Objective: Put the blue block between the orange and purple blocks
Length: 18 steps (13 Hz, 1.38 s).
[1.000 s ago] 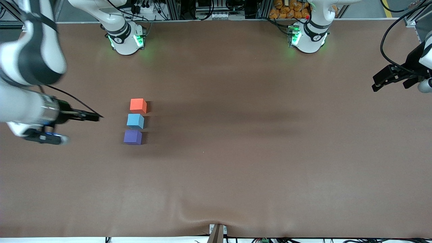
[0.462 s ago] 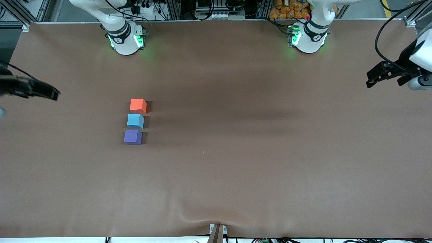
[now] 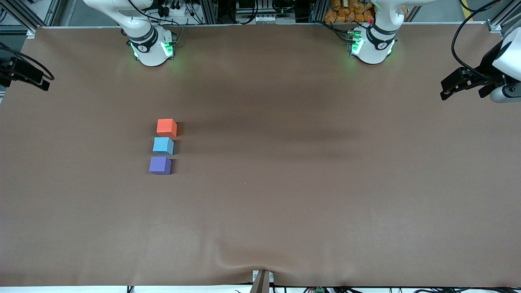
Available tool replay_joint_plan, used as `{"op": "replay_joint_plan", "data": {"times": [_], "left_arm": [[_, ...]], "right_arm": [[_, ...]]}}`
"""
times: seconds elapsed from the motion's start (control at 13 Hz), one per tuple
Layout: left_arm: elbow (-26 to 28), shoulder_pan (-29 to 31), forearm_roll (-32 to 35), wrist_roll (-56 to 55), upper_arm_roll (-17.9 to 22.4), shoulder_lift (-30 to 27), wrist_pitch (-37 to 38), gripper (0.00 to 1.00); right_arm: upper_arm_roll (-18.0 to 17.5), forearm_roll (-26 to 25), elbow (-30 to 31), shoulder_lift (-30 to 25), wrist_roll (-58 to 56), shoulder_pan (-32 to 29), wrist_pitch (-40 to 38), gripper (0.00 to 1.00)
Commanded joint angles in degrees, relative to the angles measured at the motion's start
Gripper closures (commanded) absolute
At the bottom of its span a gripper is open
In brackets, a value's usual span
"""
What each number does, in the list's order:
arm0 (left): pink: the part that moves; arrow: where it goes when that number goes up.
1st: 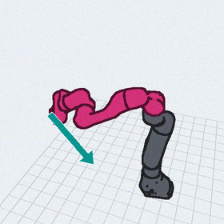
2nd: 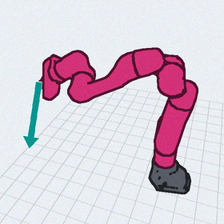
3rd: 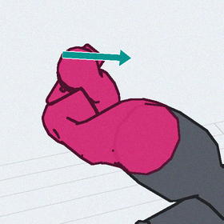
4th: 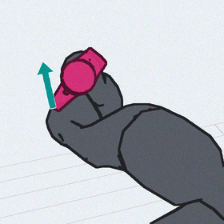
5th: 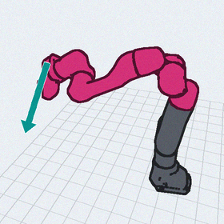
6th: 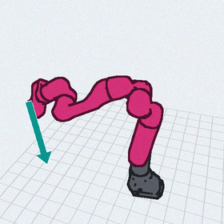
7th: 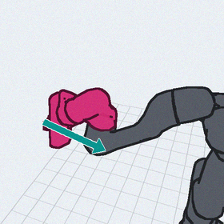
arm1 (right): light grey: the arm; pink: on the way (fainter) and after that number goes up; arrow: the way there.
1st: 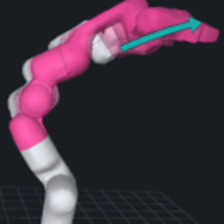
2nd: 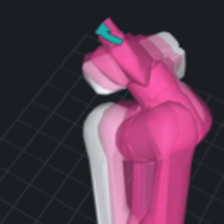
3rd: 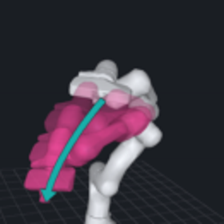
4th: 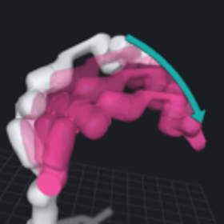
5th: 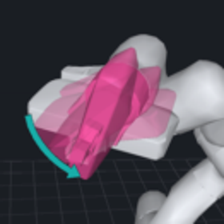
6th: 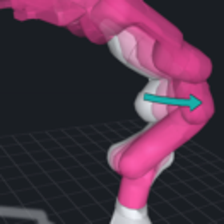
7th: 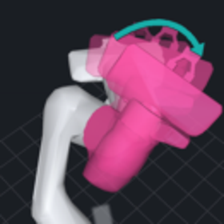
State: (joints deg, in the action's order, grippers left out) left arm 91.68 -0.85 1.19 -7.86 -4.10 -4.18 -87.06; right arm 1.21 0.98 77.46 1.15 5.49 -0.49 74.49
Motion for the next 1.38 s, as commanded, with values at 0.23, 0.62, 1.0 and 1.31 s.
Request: {"op": "replay_joint_plan", "data": {"times": [0.23, 0.62, 1.0, 1.31], "left_arm": [[0.6, 0.1, -1.4, 0.7, 0.0, -1.8, 2.0, 0.0], [1.0, 0.1, -1.3, 0.7, -0.1, -2.8, 2.1, 0.0], [-0.6, -0.1, -1.1, 0.4, -0.8, -2.0, 2.2, 0.0], [-0.4, -0.2, -1.3, 0.5, -0.9, -0.9, 2.3, 0.0]], "right_arm": [[-1.6, -4.4, 11.8, -7.6, -1.4, 0.9, 7.7, 0.0], [-1.4, -4.3, 5.9, -4.1, -2.1, 0.6, 7.0, 0.0], [-1.2, -3.0, 6.1, -4.1, -1.7, 0.4, 6.4, 0.0], [-1.2, -2.6, 6.1, -4.1, -1.9, 0.4, 6.3, 0.0]]}}
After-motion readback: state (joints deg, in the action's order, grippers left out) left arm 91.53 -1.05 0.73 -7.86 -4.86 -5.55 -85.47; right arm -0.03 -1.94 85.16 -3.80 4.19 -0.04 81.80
